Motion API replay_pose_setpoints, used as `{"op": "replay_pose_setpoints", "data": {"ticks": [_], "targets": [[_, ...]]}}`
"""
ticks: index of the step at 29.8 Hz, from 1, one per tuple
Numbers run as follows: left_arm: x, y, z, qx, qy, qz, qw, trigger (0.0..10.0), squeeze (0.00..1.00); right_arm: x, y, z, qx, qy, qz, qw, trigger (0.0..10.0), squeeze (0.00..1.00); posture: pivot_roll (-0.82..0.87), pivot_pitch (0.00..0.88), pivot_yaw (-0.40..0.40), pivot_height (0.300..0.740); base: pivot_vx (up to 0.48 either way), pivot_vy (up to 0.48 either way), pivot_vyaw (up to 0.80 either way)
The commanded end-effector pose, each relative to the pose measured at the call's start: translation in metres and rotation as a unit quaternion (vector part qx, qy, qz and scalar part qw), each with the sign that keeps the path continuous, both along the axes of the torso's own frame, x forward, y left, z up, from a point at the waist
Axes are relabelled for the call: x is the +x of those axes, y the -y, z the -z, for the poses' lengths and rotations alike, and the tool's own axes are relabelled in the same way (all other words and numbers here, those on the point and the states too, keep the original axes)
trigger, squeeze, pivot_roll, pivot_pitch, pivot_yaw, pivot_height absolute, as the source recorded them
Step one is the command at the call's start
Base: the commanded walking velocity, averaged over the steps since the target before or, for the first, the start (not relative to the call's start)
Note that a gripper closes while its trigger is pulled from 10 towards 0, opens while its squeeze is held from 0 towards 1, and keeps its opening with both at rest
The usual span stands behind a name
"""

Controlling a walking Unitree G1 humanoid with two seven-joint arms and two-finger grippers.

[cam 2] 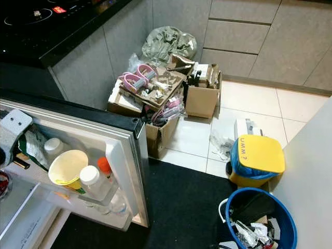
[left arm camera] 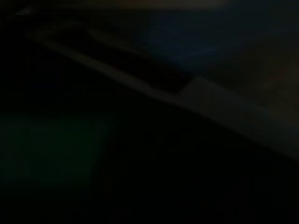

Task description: Restocking fridge

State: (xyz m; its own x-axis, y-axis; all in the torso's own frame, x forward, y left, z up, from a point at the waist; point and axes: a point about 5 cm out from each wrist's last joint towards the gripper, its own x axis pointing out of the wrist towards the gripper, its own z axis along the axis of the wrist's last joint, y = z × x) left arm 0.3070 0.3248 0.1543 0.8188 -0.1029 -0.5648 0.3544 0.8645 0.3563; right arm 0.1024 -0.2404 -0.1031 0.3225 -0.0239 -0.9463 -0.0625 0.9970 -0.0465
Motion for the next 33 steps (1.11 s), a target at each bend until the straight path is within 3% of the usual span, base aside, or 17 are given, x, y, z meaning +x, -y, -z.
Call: {"op": "replay_pose_setpoints", "data": {"ticks": [1, 9, 19, 21, 33], "targets": [[-0.006, 0.012, 0.023, -0.036, -0.047, 0.018, 0.998, 10.0, 0.0, -0.002, 0.001, 0.0, -0.002, -0.001, -0.004, 1.0, 10.0, 0.0, -0.1, 0.138, 0.031, 0.74, 0.0, 0.0, 0.0], [-0.005, 0.014, 0.018, -0.075, -0.043, 0.011, 0.996, 10.0, 0.0, 0.0, 0.001, 0.0, -0.003, 0.001, -0.006, 1.0, 10.0, 0.0, -0.1, 0.132, 0.029, 0.74, 0.0, 0.0, 0.0], [-0.005, 0.003, 0.014, -0.061, -0.03, -0.03, 0.997, 10.0, 0.0, 0.001, 0.0, -0.001, -0.002, 0.002, -0.008, 1.0, 10.0, 0.0, -0.1, 0.13, 0.03, 0.74, 0.0, 0.0, 0.0], [-0.004, -0.007, 0.011, -0.059, -0.017, -0.07, 0.996, 10.0, 0.0, 0.002, -0.001, -0.001, -0.001, 0.003, -0.009, 1.0, 10.0, 0.0, -0.1, 0.129, 0.029, 0.74, 0.0, 0.0, 0.0], [-0.002, -0.014, 0.011, -0.066, -0.004, -0.103, 0.992, 10.0, 0.0, 0.007, 0.0, -0.002, -0.003, 0.006, -0.013, 1.0, 10.0, 0.0, -0.1, 0.116, 0.023, 0.74, 0.0, 0.0, 0.0]]}}
